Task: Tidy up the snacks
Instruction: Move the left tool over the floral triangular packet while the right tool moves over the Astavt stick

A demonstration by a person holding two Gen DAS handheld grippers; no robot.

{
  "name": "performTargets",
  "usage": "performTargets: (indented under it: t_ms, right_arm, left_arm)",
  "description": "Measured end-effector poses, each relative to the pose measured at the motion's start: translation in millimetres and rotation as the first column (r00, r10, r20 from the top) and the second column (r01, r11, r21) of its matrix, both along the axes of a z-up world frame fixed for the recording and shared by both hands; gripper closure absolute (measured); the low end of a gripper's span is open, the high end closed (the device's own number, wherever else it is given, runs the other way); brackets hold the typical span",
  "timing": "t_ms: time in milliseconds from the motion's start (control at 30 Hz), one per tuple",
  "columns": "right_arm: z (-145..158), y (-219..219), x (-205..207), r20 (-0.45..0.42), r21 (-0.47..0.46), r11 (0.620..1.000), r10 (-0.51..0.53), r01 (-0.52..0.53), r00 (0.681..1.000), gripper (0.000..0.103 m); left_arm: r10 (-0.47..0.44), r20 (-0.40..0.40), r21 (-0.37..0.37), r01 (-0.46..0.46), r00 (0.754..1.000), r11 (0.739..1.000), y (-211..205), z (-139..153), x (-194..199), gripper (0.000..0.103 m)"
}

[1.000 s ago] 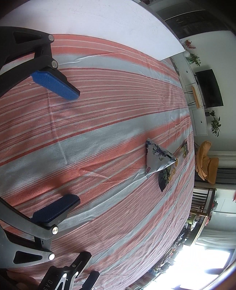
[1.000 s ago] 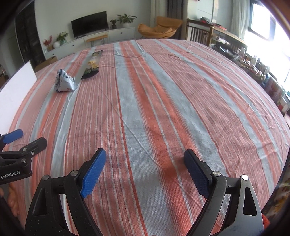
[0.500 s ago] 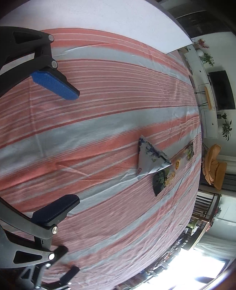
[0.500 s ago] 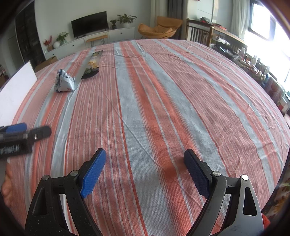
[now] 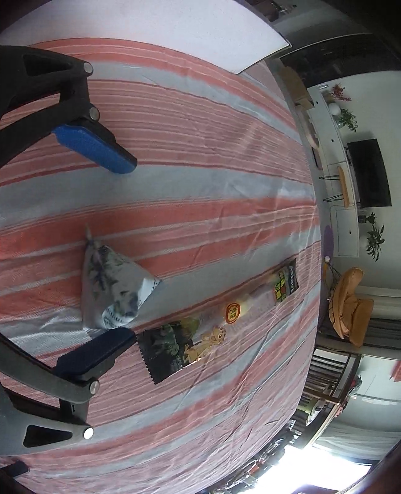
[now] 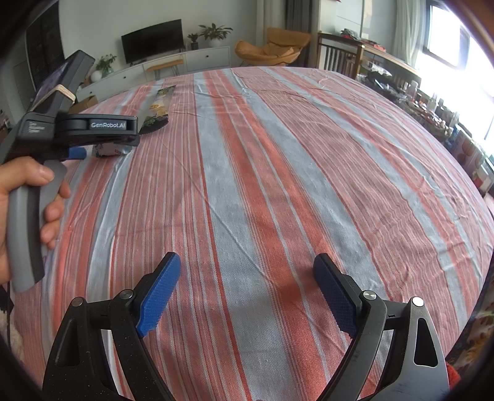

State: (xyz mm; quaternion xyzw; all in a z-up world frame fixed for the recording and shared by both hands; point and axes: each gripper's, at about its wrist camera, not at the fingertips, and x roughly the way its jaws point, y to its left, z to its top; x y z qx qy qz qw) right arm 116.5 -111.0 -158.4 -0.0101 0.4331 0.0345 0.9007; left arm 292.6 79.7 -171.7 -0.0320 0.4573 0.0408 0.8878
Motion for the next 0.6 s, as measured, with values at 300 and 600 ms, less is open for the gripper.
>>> performTargets:
  t_ms: [300,600]
  right_arm:
    - [0,-1,0,0.000,0.000,1.000,0.001,-0.001,1.000,0.012]
    - [1,-1,3,-0.019,0.007,0.999,0.034,-0.034,0.999,0.011]
  left_arm:
    - [-0.030,0.033,0.008,0.030,0.999,1.000,36,6,-44,0.058]
    - [0.052,0.046,-0.001,-0.052,0.998,0.999,51,-1,-60,0.019]
